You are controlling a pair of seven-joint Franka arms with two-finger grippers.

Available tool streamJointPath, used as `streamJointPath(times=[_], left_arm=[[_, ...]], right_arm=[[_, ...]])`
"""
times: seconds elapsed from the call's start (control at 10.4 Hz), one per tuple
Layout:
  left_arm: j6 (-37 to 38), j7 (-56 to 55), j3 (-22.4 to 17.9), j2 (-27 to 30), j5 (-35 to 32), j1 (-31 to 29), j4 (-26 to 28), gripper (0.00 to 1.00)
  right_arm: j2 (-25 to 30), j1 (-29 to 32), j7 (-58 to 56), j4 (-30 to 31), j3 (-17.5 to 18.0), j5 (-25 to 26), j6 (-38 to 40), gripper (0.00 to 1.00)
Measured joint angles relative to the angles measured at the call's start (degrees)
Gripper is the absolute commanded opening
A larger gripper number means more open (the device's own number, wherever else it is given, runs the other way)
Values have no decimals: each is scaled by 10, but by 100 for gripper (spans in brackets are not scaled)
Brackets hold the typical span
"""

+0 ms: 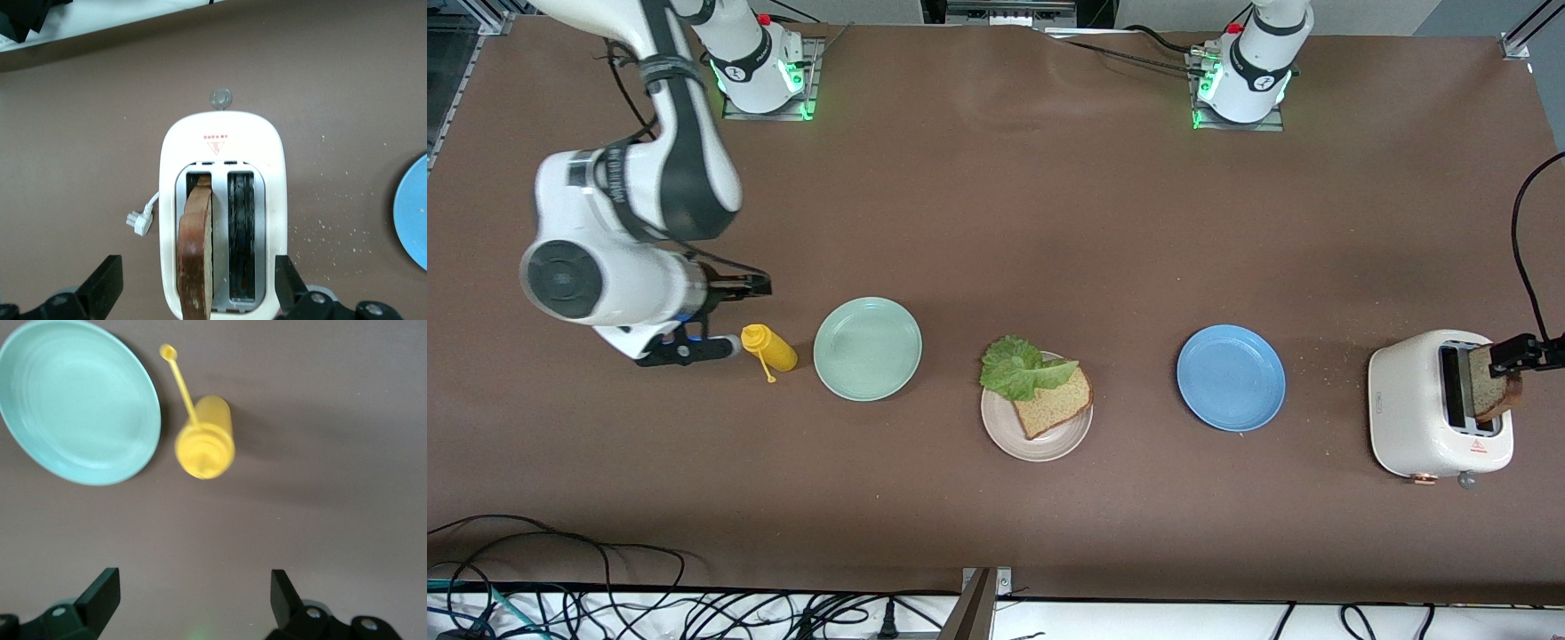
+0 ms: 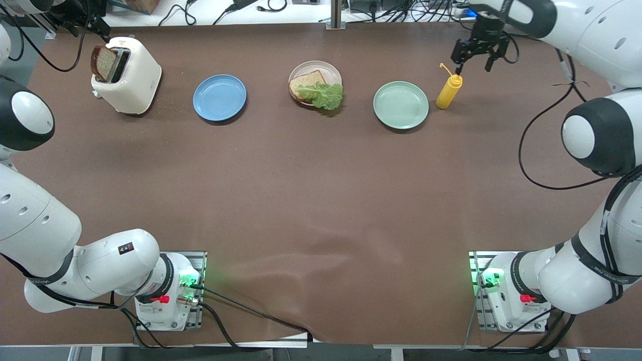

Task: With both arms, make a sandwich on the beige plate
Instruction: 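Grasp the mustard bottle with the right gripper while the left gripper grasps bread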

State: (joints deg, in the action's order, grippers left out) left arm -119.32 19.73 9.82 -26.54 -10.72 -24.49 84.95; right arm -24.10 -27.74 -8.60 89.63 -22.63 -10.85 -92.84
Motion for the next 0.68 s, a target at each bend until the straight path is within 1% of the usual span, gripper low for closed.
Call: streamJointPath(times=[0.1, 0.19, 0.48, 0.68], left_arm=[[-12, 0, 0, -6, 0, 0, 0, 100], [-16, 0, 0, -11, 0, 0, 0, 100], [-38, 0, 0, -22, -1, -6, -1, 99], [-41, 3, 0, -29, -1, -17, -1, 98]], right_arm=[[1, 12, -82, 12, -21, -21, -1, 100], [0, 31, -157, 23, -29, -41, -2, 100], [-4, 91, -390, 70, -31, -121, -26, 100], [-23, 127, -549, 87, -31, -188, -38, 100]])
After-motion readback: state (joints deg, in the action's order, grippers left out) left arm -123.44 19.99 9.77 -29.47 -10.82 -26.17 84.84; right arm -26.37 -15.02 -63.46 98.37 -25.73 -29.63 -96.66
